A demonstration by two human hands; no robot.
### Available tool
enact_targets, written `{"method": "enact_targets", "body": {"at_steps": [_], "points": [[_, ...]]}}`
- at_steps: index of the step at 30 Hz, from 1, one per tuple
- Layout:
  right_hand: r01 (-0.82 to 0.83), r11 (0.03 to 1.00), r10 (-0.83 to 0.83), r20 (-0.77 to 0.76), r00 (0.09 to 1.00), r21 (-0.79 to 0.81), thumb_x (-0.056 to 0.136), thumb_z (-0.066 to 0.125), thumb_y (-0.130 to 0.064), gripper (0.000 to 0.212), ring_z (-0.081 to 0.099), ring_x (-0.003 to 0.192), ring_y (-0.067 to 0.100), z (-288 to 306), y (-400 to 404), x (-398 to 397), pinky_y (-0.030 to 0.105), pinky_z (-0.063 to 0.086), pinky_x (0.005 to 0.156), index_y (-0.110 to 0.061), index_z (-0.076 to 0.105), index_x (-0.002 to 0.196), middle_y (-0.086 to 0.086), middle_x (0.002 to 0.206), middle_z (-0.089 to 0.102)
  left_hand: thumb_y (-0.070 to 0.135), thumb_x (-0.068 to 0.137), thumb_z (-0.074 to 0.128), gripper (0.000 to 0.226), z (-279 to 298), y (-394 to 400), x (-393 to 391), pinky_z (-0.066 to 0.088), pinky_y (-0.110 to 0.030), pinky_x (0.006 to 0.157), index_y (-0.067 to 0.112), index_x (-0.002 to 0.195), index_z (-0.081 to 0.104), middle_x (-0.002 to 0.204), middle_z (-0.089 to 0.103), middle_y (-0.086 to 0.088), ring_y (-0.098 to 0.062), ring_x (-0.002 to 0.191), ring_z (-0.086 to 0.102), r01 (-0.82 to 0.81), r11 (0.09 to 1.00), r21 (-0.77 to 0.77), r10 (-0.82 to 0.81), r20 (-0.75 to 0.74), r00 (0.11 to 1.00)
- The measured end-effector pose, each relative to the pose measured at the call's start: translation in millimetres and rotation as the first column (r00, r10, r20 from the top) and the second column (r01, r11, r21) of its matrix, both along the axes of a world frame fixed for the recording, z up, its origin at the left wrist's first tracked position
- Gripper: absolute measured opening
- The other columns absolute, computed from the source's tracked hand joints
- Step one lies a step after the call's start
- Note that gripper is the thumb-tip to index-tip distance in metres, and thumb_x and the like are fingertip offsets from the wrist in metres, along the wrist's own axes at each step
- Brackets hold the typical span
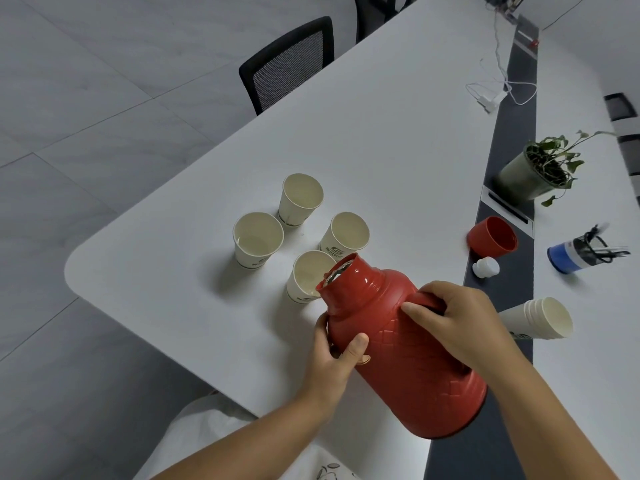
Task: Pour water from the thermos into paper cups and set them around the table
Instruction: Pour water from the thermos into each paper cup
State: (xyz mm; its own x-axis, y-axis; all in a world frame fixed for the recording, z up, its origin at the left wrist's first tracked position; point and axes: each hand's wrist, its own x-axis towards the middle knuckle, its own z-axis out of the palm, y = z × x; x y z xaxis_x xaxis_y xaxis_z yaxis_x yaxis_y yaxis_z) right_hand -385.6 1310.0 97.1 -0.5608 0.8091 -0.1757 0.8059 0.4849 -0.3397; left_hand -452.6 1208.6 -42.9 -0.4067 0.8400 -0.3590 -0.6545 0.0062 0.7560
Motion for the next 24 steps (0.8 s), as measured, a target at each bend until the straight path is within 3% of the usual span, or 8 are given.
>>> {"method": "enact_targets", "body": {"at_steps": [5, 12, 16, 20, 24], "points": [[0.003, 1.000, -0.003, 0.005, 1.000, -0.002, 0.080, 0.062, -0.031, 0.012, 0.054, 0.067, 0.004, 0.4, -0.7, 0.9, 0.023, 0.044, 0.062, -0.019, 0.062, 0.080, -0.012, 0.065, 0.056, 0.033, 0.062, 0.065, 0.064, 0.5, 0.0, 0.4, 0.050, -0.013, 0.058, 0.018, 0.119, 0.040, 0.099, 0.060, 0.000, 0.001, 0.067, 0.066, -0.002, 1.000, -0.008, 0.002, -0.007, 1.000], [0.000, 1.000, 0.000, 0.020, 1.000, -0.002, 0.080, 0.061, -0.031, 0.018, 0.056, 0.070, 0.012, 2.2, -0.5, -2.2, 0.033, 0.047, 0.069, -0.013, 0.065, 0.085, 0.000, 0.072, 0.062, 0.028, 0.067, 0.060, 0.056, 0.3, 0.1, 1.3, 0.050, -0.012, 0.058, 0.019, 0.118, 0.040, 0.096, 0.059, 0.000, 0.001, 0.065, 0.065, 0.004, 1.000, -0.013, -0.004, 0.004, 1.000], [0.000, 1.000, 0.000, 0.015, 1.000, -0.007, 0.080, 0.061, -0.030, 0.017, 0.055, 0.068, 0.008, 2.9, -1.1, -1.7, 0.030, 0.047, 0.067, -0.014, 0.064, 0.084, -0.003, 0.070, 0.060, 0.029, 0.066, 0.060, 0.051, 1.4, 0.4, 0.4, 0.050, -0.012, 0.058, 0.023, 0.113, 0.042, 0.096, 0.060, 0.000, -0.001, 0.061, 0.065, 0.002, 1.000, -0.017, -0.002, 0.005, 1.000], [-0.005, 1.000, 0.005, 0.008, 1.000, -0.020, 0.080, 0.061, -0.030, 0.010, 0.053, 0.067, 0.005, 2.9, -1.2, -1.3, 0.023, 0.044, 0.064, -0.020, 0.059, 0.079, -0.010, 0.067, 0.056, 0.027, 0.066, 0.061, 0.050, 2.6, 0.7, 0.1, 0.050, -0.013, 0.058, 0.023, 0.112, 0.043, 0.099, 0.060, -0.001, 0.000, 0.070, 0.066, -0.003, 1.000, -0.010, 0.003, 0.014, 1.000], [-0.006, 0.999, 0.006, -0.006, 1.000, -0.033, 0.079, 0.062, -0.030, 0.009, 0.054, 0.069, 0.005, 1.9, -1.4, 0.8, 0.026, 0.045, 0.065, -0.026, 0.055, 0.076, -0.012, 0.067, 0.056, 0.026, 0.065, 0.062, 0.047, 5.2, -0.6, -0.8, 0.050, -0.013, 0.058, 0.027, 0.109, 0.043, 0.099, 0.060, -0.001, 0.000, 0.072, 0.066, -0.004, 1.000, 0.001, 0.004, 0.009, 1.000]]}}
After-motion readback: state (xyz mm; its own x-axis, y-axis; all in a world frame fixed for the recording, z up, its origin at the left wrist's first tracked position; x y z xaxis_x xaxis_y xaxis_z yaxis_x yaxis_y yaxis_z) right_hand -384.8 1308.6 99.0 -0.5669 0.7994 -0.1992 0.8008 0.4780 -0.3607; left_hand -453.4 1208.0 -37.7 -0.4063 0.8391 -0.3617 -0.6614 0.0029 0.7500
